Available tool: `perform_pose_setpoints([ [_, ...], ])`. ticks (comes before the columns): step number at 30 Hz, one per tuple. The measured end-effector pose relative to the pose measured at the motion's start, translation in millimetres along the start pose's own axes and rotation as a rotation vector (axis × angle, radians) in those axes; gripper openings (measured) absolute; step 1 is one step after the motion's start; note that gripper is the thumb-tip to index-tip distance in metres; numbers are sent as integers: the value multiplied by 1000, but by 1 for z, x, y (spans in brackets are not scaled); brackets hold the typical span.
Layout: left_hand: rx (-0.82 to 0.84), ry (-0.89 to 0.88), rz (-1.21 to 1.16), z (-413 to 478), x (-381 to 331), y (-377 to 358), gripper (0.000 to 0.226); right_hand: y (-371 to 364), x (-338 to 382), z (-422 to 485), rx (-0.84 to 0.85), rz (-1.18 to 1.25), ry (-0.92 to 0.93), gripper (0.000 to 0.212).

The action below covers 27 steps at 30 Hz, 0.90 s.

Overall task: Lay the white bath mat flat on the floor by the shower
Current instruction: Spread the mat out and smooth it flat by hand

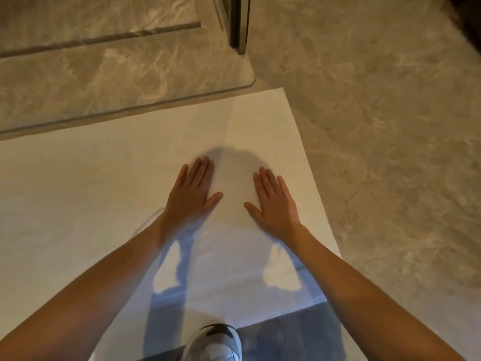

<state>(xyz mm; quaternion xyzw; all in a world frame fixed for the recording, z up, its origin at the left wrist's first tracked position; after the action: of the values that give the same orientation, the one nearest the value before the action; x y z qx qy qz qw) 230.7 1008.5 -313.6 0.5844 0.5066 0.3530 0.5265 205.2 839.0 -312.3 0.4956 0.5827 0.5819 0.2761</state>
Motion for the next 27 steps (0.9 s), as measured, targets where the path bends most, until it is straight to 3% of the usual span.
perform_pose_setpoints([
  [9,-27,19,-20,3,3,2,80,18,-61,-30,-26,-12,-178,78],
  [15,-93,165,-49,39,34,25,79,42,0,51,-136,135,-30,69],
  [20,-66,163,-69,62,46,27,70,16,48,96,-46,61,97,64],
  [27,-41,170,-42,67,56,20,75,17,-18,74,-58,-9,17,61],
])
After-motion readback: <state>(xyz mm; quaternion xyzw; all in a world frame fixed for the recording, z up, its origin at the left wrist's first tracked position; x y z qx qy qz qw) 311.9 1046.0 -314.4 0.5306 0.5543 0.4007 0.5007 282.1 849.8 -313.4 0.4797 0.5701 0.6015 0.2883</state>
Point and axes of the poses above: each hand's wrist, its own z-axis towards the middle knuckle, its own y-axis out of the back of the hand, x = y × z, the point moved 9 cm from there along z, towards the middle knuckle, and after that the axes turned 6 degrees about y, right-handed, at the moved point
